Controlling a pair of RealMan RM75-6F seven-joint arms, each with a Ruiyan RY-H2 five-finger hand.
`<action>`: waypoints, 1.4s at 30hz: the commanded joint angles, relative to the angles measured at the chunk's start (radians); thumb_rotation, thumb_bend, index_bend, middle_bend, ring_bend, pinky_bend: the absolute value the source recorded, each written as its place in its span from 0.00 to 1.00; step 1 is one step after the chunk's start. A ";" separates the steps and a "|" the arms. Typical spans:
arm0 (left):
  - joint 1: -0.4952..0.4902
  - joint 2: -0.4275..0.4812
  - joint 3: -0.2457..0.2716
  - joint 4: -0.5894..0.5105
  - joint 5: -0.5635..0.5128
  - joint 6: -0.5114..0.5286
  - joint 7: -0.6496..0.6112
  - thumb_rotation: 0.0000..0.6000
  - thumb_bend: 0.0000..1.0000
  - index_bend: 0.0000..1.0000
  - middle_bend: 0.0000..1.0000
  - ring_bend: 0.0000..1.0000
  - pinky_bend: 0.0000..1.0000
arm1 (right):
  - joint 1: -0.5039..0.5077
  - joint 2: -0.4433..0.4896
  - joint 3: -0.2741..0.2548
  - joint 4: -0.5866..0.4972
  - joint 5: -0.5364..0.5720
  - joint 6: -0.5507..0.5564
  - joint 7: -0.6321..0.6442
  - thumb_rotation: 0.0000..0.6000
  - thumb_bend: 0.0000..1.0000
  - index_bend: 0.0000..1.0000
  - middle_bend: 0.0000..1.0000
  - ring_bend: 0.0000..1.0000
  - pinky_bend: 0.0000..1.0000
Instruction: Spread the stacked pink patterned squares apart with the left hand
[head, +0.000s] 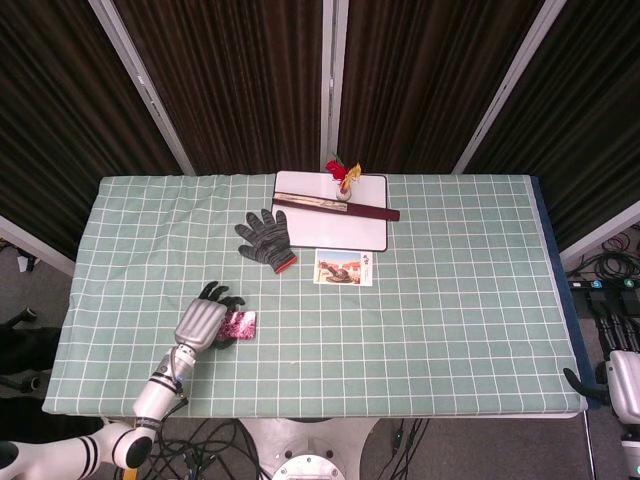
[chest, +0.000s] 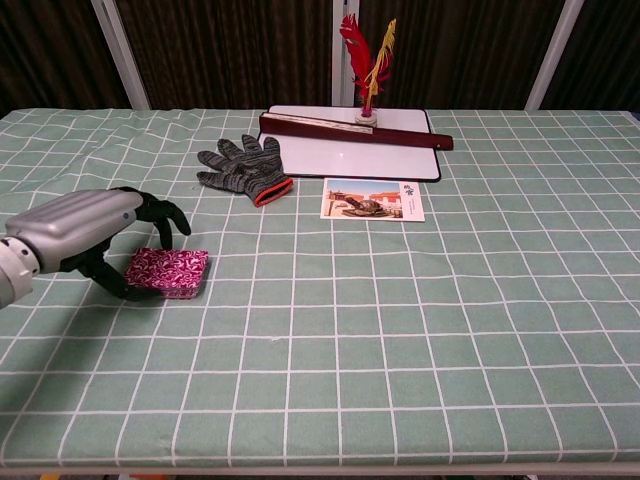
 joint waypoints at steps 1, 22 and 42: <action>0.001 -0.002 -0.001 0.001 -0.001 0.001 -0.010 1.00 0.26 0.29 0.42 0.14 0.09 | 0.000 0.000 0.001 0.000 0.001 0.001 0.000 1.00 0.12 0.00 0.00 0.00 0.00; 0.004 0.047 -0.059 0.003 -0.001 0.049 -0.122 1.00 0.29 0.31 0.45 0.15 0.09 | 0.001 0.000 0.001 -0.005 0.006 -0.006 -0.015 1.00 0.12 0.00 0.00 0.00 0.00; 0.001 0.025 -0.083 0.145 -0.056 0.023 -0.162 1.00 0.14 0.17 0.19 0.07 0.08 | 0.002 0.006 0.000 -0.019 0.005 -0.007 -0.030 1.00 0.12 0.00 0.00 0.00 0.00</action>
